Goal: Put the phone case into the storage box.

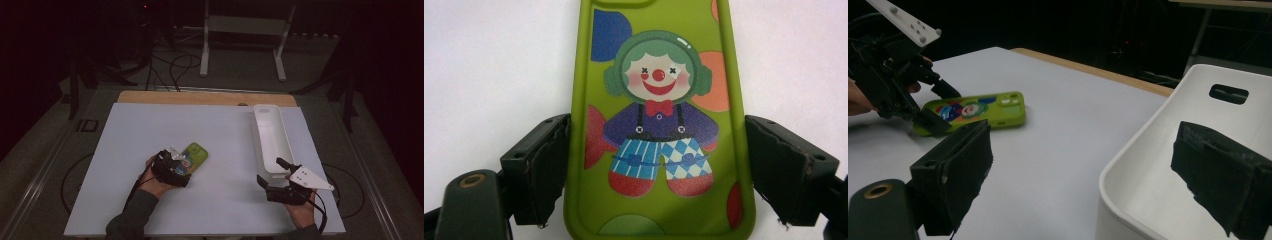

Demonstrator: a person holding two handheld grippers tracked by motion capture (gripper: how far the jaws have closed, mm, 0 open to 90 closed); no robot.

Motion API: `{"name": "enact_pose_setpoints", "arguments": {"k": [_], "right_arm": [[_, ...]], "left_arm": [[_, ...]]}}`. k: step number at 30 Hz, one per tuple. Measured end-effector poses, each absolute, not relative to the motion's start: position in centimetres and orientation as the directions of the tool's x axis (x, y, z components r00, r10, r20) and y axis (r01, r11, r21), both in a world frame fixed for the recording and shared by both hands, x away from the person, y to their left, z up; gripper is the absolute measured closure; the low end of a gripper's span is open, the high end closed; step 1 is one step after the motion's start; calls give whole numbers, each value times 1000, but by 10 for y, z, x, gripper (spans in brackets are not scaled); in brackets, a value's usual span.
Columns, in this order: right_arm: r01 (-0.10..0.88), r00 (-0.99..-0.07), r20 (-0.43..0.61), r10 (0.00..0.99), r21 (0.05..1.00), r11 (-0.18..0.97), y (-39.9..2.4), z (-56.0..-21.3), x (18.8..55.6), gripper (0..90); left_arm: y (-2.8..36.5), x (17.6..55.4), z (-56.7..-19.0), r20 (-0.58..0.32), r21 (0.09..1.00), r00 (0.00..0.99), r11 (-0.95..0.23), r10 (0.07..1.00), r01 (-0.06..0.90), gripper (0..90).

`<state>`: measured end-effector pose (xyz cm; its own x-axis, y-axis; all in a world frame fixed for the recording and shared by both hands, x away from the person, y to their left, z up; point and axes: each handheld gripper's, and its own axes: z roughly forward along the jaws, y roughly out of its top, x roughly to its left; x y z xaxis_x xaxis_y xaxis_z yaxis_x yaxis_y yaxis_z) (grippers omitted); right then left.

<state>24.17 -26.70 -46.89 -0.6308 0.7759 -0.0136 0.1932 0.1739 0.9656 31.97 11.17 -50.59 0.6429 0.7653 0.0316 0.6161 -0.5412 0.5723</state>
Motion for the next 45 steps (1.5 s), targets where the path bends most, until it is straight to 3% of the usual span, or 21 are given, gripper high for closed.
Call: {"name": "enact_pose_setpoints", "arguments": {"k": [28, 45], "right_arm": [[210, -627, 16, 779, 966, 150, -266, -464, 243, 88], [271, -620, 61, 783, 952, 141, -265, -452, 250, 88]], "left_arm": [[106, 310, -474, 73, 695, 632, -494, 771, 522, 165], [99, 304, -461, 91, 764, 637, -464, 766, 449, 165]]}}
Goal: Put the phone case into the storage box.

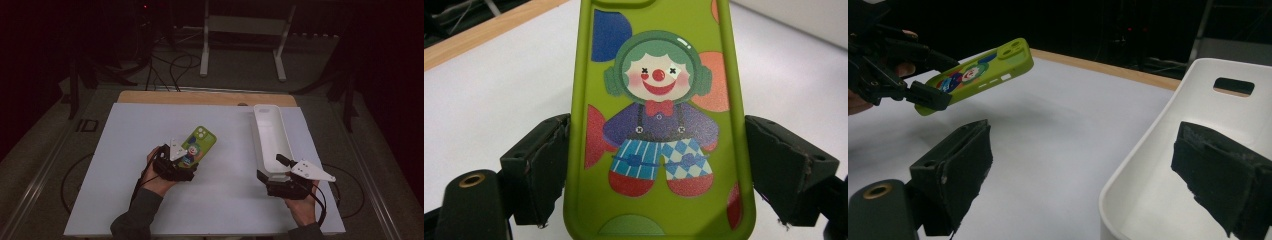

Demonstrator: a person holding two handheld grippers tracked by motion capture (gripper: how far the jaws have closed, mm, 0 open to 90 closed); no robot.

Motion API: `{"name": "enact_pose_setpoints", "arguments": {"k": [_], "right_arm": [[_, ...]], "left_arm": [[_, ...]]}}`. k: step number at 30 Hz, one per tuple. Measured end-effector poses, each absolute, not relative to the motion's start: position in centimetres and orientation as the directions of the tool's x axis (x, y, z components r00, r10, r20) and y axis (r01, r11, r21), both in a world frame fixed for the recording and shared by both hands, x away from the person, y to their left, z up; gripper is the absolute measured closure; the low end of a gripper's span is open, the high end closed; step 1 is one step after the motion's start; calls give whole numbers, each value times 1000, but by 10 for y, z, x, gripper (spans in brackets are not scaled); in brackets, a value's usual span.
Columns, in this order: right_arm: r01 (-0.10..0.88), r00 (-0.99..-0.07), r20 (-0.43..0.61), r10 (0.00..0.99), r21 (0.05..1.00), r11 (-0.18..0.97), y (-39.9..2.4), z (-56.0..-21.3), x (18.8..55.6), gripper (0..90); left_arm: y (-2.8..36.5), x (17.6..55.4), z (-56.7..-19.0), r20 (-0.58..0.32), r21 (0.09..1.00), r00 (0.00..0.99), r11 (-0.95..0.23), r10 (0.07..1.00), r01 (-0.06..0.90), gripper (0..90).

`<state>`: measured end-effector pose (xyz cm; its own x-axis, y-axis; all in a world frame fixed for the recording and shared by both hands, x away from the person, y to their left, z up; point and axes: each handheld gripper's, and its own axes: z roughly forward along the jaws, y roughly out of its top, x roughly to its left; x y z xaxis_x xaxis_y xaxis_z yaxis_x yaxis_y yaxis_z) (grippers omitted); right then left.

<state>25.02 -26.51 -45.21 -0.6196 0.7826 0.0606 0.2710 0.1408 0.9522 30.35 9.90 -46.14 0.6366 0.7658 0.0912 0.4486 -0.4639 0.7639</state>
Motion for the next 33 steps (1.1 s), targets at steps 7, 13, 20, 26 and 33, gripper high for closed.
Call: {"name": "enact_pose_setpoints", "arguments": {"k": [7, 13, 20, 26, 33], "right_arm": [[294, -620, 91, 779, 948, 123, -266, -444, 255, 88], [315, -627, 127, 769, 944, 100, -266, -437, 261, 88], [348, -634, 151, 758, 932, 105, -263, -429, 269, 88], [368, -640, 182, 746, 925, 90, -262, -425, 274, 88], [399, -639, 216, 738, 914, 78, -262, -425, 280, 88]], "left_arm": [[97, 301, -457, 105, 800, 635, -444, 765, 403, 165], [95, 300, -456, 114, 809, 638, -444, 762, 385, 165], [91, 298, -453, 128, 826, 654, -445, 745, 346, 165], [88, 295, -451, 142, 843, 661, -440, 737, 309, 165], [87, 293, -449, 141, 858, 682, -432, 718, 277, 165]]}}
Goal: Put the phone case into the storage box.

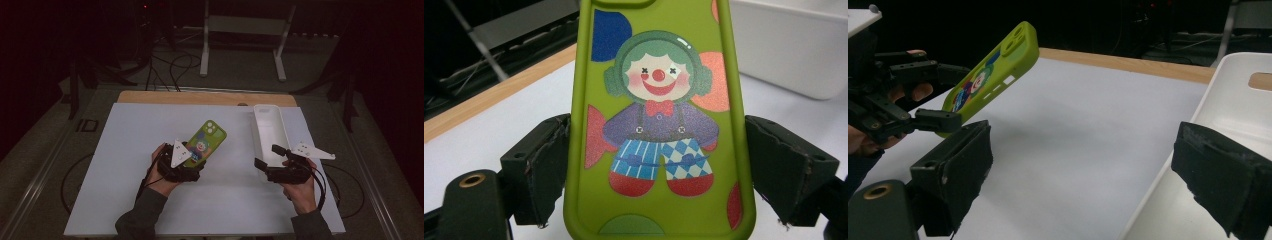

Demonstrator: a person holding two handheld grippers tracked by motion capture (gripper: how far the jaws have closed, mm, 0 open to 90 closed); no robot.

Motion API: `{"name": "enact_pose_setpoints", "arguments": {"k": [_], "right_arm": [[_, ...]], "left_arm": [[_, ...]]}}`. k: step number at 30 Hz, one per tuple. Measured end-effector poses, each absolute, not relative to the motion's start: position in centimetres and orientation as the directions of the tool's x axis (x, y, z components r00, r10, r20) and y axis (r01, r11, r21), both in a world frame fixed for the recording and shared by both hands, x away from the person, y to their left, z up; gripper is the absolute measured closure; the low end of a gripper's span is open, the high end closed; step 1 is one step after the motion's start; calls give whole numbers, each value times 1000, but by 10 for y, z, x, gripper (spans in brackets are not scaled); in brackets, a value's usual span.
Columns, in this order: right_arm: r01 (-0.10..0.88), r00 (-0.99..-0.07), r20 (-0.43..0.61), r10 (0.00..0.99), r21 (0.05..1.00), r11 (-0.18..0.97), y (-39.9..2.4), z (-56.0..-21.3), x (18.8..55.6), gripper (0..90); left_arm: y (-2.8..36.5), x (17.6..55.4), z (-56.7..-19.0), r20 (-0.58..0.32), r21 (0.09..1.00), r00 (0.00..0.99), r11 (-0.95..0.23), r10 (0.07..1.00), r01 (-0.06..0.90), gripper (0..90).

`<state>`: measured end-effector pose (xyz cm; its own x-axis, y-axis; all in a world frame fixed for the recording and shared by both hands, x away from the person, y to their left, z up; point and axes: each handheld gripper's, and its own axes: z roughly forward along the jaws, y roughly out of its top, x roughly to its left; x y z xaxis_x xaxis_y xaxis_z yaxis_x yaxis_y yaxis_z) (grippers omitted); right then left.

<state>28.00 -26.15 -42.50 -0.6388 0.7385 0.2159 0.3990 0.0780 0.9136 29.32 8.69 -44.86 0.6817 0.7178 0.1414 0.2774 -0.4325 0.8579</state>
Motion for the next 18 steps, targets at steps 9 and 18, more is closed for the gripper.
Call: {"name": "enact_pose_setpoints", "arguments": {"k": [9, 18], "right_arm": [[427, -639, 250, 728, 902, 65, -258, -424, 284, 90], [433, -649, 250, 718, 898, 78, -252, -418, 288, 99]], "left_arm": [[81, 290, -445, 154, 869, 711, -437, 686, 233, 165], [73, 289, -442, 165, 867, 721, -447, 673, 218, 165]]}}
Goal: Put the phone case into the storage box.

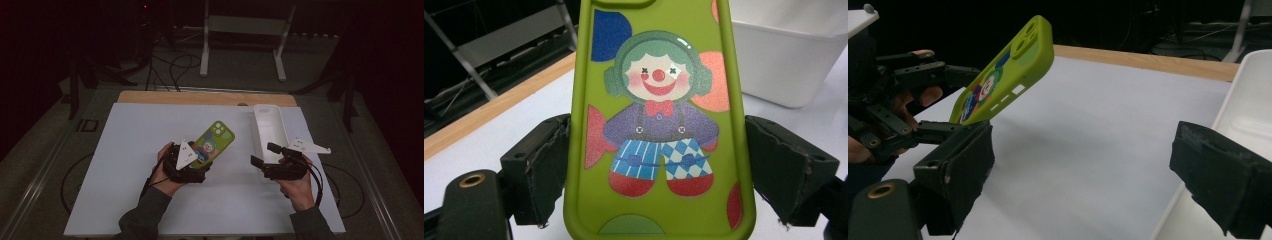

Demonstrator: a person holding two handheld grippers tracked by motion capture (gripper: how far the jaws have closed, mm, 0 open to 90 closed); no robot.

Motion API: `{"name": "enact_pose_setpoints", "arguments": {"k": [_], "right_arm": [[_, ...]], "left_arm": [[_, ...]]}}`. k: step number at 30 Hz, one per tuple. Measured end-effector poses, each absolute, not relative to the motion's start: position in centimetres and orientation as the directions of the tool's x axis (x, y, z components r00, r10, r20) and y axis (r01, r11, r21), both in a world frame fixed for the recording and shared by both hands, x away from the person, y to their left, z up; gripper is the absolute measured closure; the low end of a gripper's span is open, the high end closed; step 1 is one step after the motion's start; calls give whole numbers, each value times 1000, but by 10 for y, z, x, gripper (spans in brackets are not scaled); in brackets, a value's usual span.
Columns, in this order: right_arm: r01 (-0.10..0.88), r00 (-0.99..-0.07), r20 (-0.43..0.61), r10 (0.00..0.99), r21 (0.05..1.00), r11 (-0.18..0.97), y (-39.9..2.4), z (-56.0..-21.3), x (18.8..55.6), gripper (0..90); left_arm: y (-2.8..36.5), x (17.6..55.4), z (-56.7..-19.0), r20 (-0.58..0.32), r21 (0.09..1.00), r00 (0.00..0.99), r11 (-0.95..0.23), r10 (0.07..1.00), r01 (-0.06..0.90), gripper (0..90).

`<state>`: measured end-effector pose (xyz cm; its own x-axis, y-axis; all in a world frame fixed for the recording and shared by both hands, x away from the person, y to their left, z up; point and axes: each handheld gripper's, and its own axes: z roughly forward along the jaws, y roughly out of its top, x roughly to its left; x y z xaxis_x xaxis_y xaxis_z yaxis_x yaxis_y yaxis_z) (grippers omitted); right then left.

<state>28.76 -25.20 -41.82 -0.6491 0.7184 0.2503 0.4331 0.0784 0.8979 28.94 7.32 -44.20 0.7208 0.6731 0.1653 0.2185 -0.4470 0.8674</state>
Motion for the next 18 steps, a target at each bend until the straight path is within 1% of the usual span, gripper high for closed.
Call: {"name": "enact_pose_setpoints", "arguments": {"k": [4, 18], "right_arm": [[432, -654, 246, 715, 898, 86, -250, -417, 288, 99], [449, -657, 295, 694, 892, 46, -251, -415, 292, 96]], "left_arm": [[71, 288, -440, 177, 868, 726, -453, 665, 204, 165], [63, 286, -438, 200, 868, 731, -464, 652, 176, 165]]}}
